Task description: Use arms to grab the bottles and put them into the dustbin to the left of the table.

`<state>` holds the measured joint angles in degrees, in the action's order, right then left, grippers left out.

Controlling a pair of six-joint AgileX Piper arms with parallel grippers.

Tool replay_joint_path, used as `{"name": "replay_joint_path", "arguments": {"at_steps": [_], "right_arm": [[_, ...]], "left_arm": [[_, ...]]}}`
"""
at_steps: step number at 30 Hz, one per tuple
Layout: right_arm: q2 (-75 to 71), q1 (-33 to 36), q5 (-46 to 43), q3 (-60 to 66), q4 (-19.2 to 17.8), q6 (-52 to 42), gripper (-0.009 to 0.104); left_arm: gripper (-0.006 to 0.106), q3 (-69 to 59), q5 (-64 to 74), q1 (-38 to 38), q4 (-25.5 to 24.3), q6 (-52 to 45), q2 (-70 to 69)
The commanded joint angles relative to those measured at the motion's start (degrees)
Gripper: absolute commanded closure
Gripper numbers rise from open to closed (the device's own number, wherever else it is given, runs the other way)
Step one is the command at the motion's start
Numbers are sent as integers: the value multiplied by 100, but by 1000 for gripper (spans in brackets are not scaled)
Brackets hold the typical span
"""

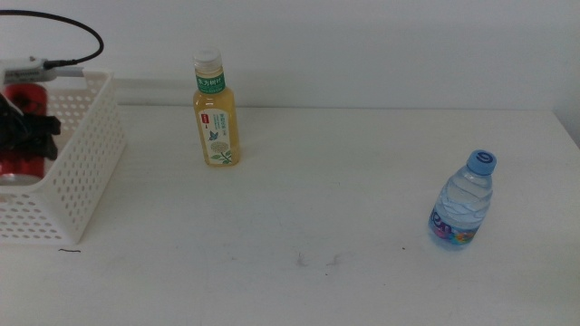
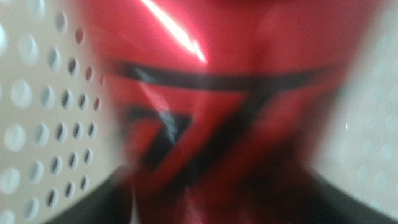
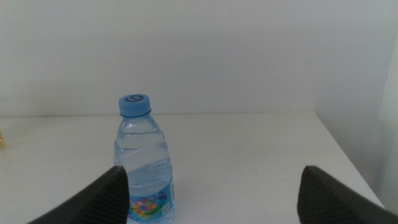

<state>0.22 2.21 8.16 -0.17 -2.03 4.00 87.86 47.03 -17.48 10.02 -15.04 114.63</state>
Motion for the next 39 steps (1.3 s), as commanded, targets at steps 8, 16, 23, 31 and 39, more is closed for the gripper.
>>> {"name": "replay_joint_path", "arguments": {"at_steps": [8, 16, 23, 31, 39], "right_arm": [[-22, 6, -46, 17, -13, -41, 2], [-22, 6, -46, 17, -13, -41, 2], [-22, 6, -46, 17, -13, -41, 2], [-22, 6, -46, 17, -13, -41, 2], [-22, 6, -46, 17, -13, -41, 2]], "left_arm": [[7, 79, 138, 294, -124, 613, -883], [7, -1087, -762, 1481, -339, 1473, -3021], [7, -2488, -1763, 2990, -1344, 2862, -4598], [7, -3811, -3246, 3845, -1447, 3120, -4645], [7, -5290, -6986, 4219, 1264, -120, -3668]]}}
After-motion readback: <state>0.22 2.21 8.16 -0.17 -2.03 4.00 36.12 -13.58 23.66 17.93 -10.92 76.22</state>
